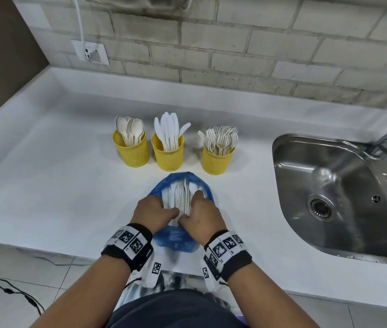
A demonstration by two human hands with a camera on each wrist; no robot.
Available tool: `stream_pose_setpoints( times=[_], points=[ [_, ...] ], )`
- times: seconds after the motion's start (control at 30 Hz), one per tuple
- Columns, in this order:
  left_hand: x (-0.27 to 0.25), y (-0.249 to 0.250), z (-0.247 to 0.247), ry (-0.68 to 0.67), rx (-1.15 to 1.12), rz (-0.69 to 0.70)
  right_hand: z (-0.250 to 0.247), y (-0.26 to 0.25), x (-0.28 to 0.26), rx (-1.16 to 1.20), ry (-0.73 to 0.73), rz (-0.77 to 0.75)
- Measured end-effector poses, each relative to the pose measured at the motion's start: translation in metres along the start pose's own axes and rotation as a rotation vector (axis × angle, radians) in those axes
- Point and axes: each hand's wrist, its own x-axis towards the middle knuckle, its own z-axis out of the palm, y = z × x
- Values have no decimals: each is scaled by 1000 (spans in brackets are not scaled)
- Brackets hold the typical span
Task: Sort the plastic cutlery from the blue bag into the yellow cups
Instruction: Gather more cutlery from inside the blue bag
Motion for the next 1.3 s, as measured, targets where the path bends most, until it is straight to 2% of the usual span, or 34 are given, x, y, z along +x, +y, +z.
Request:
stream_pose_setpoints(
  times=[0.2,0.5,0.7,0.9,1.1,1.17,1.3],
  points=[
    [5,8,-2,7,-10,-12,-10,-3,6,90,21,56],
    [6,13,-5,-21,-37,-79,-7,-6,23,37,3,51],
    [6,18,-6,-25,-120,-80,-11,-1,18,199,55,46],
    [5,23,-5,-97,-356,-102,-7,11,9,423,100,13],
    [6,28,-4,-168,-427,-63,2,13,8,607,106,-7],
    [8,25,0,-191,-438,-67,2,12,9,605,116,-5],
    [8,27,2,-235,-473,-66,-3,4,12,405,37,9]
  ],
)
